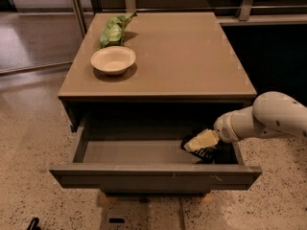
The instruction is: Place rxbar chocolate into top drawer
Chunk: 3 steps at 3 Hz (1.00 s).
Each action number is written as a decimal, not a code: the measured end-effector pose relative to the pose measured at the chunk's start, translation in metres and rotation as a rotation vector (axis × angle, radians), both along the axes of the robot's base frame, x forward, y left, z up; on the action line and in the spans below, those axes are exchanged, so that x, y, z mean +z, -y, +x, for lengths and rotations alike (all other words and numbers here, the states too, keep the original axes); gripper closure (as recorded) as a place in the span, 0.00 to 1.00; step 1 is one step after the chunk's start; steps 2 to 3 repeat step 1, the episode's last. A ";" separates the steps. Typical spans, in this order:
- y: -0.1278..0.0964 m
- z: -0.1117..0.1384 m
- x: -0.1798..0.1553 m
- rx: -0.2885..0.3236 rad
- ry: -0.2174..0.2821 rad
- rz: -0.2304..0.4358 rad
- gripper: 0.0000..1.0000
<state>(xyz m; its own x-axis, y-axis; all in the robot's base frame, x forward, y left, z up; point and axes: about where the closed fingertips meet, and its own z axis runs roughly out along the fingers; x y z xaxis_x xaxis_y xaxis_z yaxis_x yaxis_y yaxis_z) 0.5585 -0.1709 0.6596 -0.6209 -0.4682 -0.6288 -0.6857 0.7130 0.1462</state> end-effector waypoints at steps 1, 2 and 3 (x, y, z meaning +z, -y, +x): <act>0.001 -0.007 0.025 0.002 0.064 -0.010 0.00; 0.001 -0.007 0.025 0.002 0.064 -0.010 0.00; 0.001 -0.007 0.025 0.002 0.064 -0.010 0.00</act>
Offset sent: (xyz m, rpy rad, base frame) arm 0.0000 0.0000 0.0000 0.0000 0.0000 0.0000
